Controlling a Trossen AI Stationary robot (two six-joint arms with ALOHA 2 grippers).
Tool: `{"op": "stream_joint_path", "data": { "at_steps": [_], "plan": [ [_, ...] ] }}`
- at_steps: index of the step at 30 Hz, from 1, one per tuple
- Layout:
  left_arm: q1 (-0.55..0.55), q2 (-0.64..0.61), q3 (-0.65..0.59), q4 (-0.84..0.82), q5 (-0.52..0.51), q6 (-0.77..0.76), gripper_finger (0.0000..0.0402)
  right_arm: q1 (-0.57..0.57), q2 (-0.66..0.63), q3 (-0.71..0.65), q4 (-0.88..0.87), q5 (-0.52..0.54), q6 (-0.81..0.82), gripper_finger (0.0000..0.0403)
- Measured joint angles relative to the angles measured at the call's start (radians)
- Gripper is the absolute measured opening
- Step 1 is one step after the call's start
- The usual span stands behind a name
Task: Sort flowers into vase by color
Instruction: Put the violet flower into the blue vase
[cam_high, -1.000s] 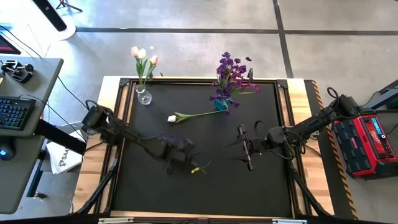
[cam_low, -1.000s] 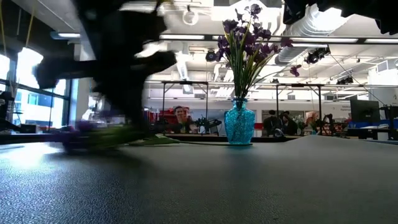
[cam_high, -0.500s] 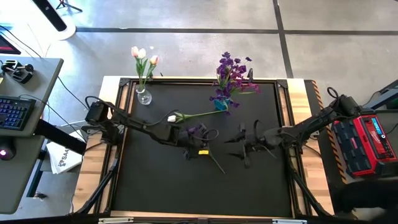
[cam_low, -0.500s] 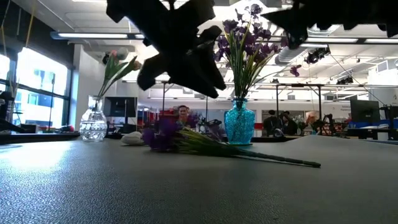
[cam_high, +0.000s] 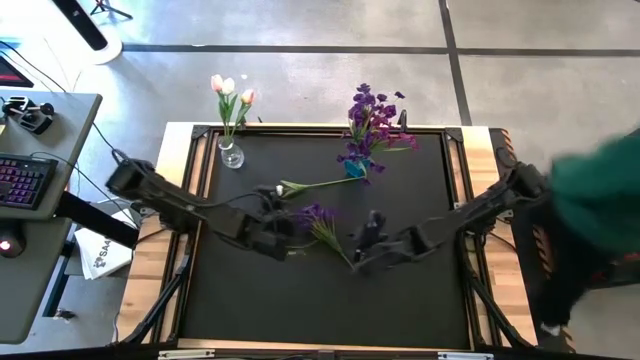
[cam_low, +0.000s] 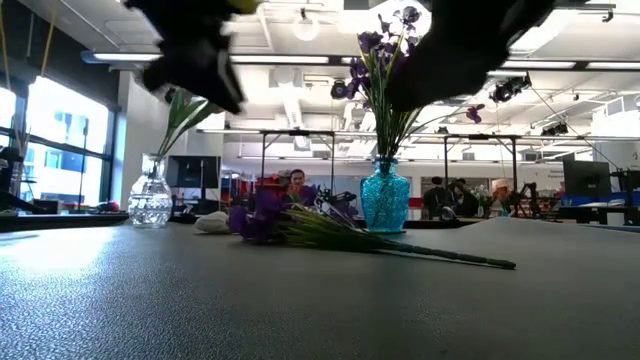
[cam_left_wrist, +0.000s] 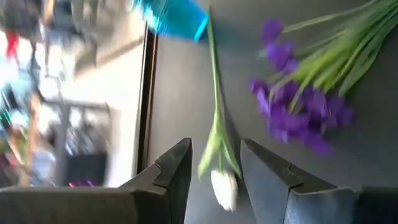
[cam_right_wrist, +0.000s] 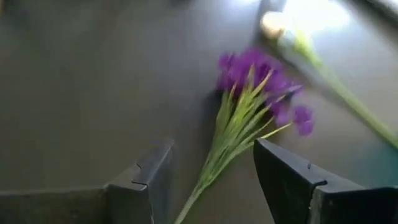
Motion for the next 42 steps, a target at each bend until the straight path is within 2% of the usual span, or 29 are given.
{"op": "stream_joint_path", "data": {
  "at_steps": [2,4,9,12,16,21,29,32,37,40,42],
  "plan": [
    [-0.035,-0.045,-0.024,-0.047,-0.001,-0.126,0.0126,-0.025,0.063,0.078,-0.103,-0.055,0.057,0.0193],
    [-0.074,-0.093,-0.064,-0.023,-0.007,-0.203,0.0126,-0.059,0.118,0.142,-0.206,-0.105,0.103,0.0195],
    [-0.146,-0.150,-0.170,0.063,-0.094,-0.329,0.0126,-0.143,0.237,0.255,-0.279,-0.290,0.116,0.0224],
    [-0.169,-0.151,-0.213,0.109,-0.143,-0.387,0.0126,-0.172,0.307,0.307,-0.335,-0.363,0.142,0.0243],
    [-0.175,-0.142,-0.245,0.134,-0.163,-0.407,0.0126,-0.184,0.405,0.384,-0.445,-0.364,0.187,0.0247],
    [-0.176,-0.142,-0.258,0.155,-0.162,-0.408,0.0126,-0.183,0.488,0.450,-0.470,-0.374,0.192,0.0247],
    [-0.182,-0.142,-0.258,0.182,-0.162,-0.358,0.0126,-0.219,0.512,0.455,-0.489,-0.393,0.182,0.0241],
    [-0.180,-0.143,-0.258,0.202,-0.163,-0.349,0.0126,-0.224,0.512,0.455,-0.488,-0.390,0.176,0.0208],
    [-0.184,-0.143,-0.258,0.206,-0.162,-0.348,0.0126,-0.228,0.508,0.427,-0.459,-0.395,0.151,0.0105],
    [-0.187,-0.143,-0.258,0.207,-0.161,-0.352,0.0126,-0.228,0.502,0.410,-0.447,-0.386,0.082,0.0034],
    [-0.192,-0.143,-0.258,0.208,-0.161,-0.369,0.0126,-0.227,0.486,0.391,-0.442,-0.360,0.056,0.0011]
  ]
}}
